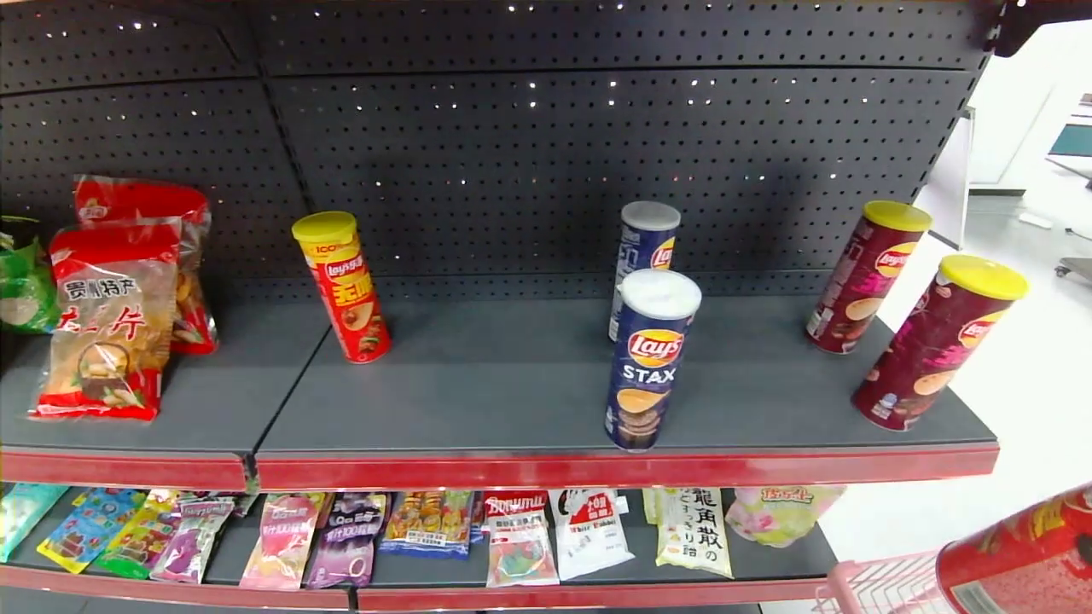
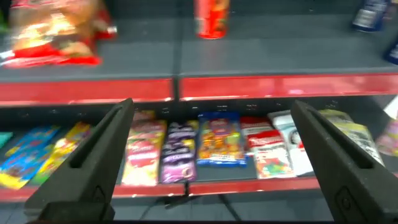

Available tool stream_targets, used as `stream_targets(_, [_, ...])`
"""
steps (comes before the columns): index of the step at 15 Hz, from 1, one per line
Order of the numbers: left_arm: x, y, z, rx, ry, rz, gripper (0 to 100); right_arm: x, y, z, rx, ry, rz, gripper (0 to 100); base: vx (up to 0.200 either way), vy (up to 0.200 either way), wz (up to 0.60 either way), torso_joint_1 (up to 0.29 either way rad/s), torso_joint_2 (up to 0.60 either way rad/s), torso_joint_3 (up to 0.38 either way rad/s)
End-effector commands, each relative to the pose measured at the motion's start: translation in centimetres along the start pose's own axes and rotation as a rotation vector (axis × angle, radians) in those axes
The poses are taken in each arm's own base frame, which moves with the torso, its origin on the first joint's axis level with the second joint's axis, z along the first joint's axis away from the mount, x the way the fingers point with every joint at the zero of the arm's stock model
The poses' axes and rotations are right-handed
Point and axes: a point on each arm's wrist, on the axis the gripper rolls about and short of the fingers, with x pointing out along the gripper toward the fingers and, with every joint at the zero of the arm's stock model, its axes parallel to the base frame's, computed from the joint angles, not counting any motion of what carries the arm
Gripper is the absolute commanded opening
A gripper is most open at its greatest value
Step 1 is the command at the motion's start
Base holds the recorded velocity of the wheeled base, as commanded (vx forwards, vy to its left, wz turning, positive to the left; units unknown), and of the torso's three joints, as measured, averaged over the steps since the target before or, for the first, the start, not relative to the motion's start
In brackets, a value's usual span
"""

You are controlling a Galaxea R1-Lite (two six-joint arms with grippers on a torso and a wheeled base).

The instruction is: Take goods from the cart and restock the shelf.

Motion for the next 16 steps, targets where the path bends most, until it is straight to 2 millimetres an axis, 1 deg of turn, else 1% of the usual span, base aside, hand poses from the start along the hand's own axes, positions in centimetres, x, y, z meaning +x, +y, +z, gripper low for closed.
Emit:
stream_targets(1, [0.0, 0.0, 0.0, -0.001, 0.001, 0.0, 100, -1.3, 0.1, -0.6, 0.015, -0.065, -0.019, 0, 0.0, 0.0, 0.0, 0.0, 0.0, 0.0])
stream_targets(2, [0.0, 0.0, 0.0, -0.001, 0.001, 0.0, 100, -1.7, 0.1, -0.7, 0.03, -0.089, -0.018, 0, 0.0, 0.0, 0.0, 0.0, 0.0, 0.0])
stream_targets(3, [0.0, 0.0, 0.0, -0.001, 0.001, 0.0, 100, -2.3, 0.2, -1.3, 0.043, -0.117, -0.018, 0, 0.0, 0.0, 0.0, 0.0, 0.0, 0.0])
stream_targets(6, [0.0, 0.0, 0.0, 0.001, 0.0, 0.0, 100, -3.0, 0.4, -2.6, 0.046, -0.149, -0.033, 0, 0.0, 0.2, 0.0, -0.006, 0.01, 0.002])
stream_targets(16, [0.0, 0.0, 0.0, 0.001, 0.001, -0.001, 100, -3.1, 0.4, -2.9, 0.047, -0.153, -0.035, 0, 0.0, 0.2, 0.0, 0.005, 0.0, 0.003])
